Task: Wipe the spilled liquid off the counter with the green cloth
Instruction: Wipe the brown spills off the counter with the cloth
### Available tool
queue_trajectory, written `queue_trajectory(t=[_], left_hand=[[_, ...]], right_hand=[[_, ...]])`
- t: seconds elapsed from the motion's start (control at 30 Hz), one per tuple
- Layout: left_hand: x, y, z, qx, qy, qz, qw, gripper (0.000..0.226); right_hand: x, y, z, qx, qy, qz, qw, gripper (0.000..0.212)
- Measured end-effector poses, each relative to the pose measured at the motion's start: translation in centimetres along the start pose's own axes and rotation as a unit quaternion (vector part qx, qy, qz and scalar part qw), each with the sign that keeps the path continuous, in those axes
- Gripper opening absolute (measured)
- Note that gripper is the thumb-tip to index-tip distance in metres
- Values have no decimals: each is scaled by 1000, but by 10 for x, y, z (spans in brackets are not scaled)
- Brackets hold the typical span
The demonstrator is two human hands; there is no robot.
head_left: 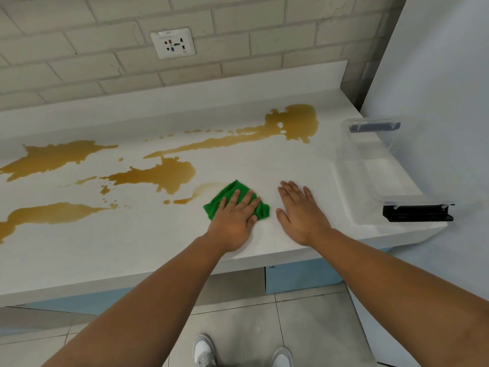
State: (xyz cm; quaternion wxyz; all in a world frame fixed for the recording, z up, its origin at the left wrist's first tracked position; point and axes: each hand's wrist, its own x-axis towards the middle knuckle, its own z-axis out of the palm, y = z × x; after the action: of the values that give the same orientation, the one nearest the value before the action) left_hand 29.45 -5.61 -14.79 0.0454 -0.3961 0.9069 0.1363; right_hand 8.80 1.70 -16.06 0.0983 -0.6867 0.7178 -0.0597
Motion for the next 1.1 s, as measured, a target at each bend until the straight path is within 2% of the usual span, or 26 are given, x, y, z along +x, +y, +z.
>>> queue_trajectory(t=[0.07, 0.13, 0.3, 0.4, 0.5, 0.63, 0.73, 0.83, 0.97, 1.1], left_hand=[[-26, -7, 5, -17, 6, 45, 999, 56], [-48, -25, 6, -40, 14, 32, 999, 64], [-22, -77, -11, -17, 35, -177, 983, 88], [20, -72, -18, -9, 26, -220, 975, 79], [49, -43, -20, -30, 30, -185, 982, 64], [45, -19, -9, 0, 46, -54, 997, 57], [10, -29, 1, -23, 44, 44, 998, 59], [-18, -62, 4, -42, 33, 68, 996, 59], [-6, -92, -10, -14, 62, -50, 997, 67], [46, -66, -16, 17, 45, -176, 983, 62]], right_hand=[[0, 0, 0, 0, -5, 2, 1000, 73], [0, 1, 0, -14, -15, -2, 1000, 76], [2, 1, 0, -22, -19, -3, 1000, 77], [2, 2, 2, -6, -1, -2, 1000, 82], [3, 3, 2, 3, 5, -5, 1000, 81], [3, 3, 1, 25, 18, -4, 1000, 80], [3, 2, -1, 25, 23, -3, 999, 80], [3, 2, 0, 18, 22, -4, 1000, 77], [3, 3, 3, 18, 23, -6, 1000, 75], [4, 2, 0, 33, 23, 2, 999, 75]])
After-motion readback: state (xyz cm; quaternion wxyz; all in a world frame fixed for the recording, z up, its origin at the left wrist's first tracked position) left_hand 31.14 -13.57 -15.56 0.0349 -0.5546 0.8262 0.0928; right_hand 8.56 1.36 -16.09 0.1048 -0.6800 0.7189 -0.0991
